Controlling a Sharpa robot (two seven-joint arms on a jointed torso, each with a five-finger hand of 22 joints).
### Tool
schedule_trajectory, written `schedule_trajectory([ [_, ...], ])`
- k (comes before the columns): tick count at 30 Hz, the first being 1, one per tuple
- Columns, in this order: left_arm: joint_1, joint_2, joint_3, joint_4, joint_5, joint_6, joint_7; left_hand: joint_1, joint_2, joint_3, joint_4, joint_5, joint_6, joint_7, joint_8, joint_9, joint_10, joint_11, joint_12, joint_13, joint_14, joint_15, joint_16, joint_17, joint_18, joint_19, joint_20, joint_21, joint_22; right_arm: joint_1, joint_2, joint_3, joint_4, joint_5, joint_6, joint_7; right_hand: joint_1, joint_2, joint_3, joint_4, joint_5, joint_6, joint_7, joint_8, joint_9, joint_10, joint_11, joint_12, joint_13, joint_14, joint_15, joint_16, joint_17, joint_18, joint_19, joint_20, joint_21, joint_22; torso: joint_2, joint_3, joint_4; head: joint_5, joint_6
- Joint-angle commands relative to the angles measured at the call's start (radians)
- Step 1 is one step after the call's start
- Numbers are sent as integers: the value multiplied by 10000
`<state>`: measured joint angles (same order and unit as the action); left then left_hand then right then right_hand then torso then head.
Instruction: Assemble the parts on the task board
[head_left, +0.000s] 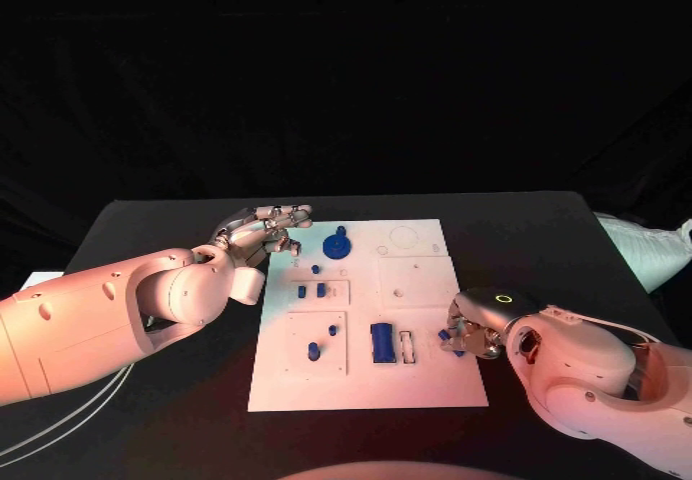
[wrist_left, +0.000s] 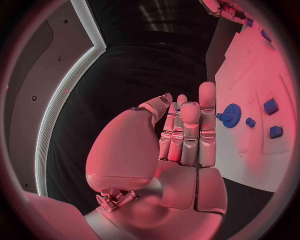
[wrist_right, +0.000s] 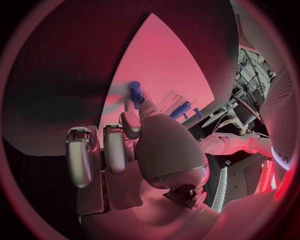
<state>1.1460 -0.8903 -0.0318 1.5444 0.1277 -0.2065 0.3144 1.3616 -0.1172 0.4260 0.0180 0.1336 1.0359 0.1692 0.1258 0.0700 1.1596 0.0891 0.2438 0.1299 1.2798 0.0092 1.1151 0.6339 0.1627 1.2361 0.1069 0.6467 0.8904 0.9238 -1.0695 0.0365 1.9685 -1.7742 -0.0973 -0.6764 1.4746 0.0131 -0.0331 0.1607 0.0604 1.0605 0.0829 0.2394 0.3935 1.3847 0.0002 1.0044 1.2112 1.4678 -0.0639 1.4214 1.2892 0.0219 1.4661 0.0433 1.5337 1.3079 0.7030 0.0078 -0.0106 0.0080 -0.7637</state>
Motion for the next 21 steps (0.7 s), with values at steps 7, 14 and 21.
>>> schedule_trajectory([
  [7, -9, 35, -3, -1, -52, 199, 50, -14, 121, -70, -10, -15, -56, 6, 32, -16, -42, 3, 14, 16, -69, -22, -63, -9, 134, -80, 10, -56, -10, -248, 51, -183, -178, 81, 584, -608, 232, -64, 657, -36, 1486, 111, -61, -233, -577, -64, -54, -81, 10, 538, -72, 47, 48, -95, 758, -30, 45, 2223, 3, 4, -19, -7, 46],
  [14, -20, 41, -6, -8, -54, 194, 51, -14, 121, -70, -10, -15, -56, 6, 32, -16, -42, 3, 14, 16, -69, -22, -63, -9, 134, -80, 10, -56, -10, -246, -24, -177, -50, 1134, -536, -585, 448, 195, 1705, -205, 1629, 83, -51, -290, -587, -38, -60, -106, 3, 541, -89, 48, 71, -97, 765, -59, 51, 2233, 15, 8, -14, -14, 59],
  [21, -32, 54, -8, -13, -54, 197, 49, -14, 121, -70, -10, -15, -56, 6, 32, -16, -42, 3, 14, 16, -69, -22, -63, -9, 134, -80, 10, -56, -10, -129, -158, -134, 215, 2535, -1952, -217, -247, -437, 3584, -533, 1610, 48, 8, -264, -454, 8, -10, -169, -13, 541, -38, 25, 71, -91, 752, 3, 35, 2219, 20, 5, -13, -28, 76],
])
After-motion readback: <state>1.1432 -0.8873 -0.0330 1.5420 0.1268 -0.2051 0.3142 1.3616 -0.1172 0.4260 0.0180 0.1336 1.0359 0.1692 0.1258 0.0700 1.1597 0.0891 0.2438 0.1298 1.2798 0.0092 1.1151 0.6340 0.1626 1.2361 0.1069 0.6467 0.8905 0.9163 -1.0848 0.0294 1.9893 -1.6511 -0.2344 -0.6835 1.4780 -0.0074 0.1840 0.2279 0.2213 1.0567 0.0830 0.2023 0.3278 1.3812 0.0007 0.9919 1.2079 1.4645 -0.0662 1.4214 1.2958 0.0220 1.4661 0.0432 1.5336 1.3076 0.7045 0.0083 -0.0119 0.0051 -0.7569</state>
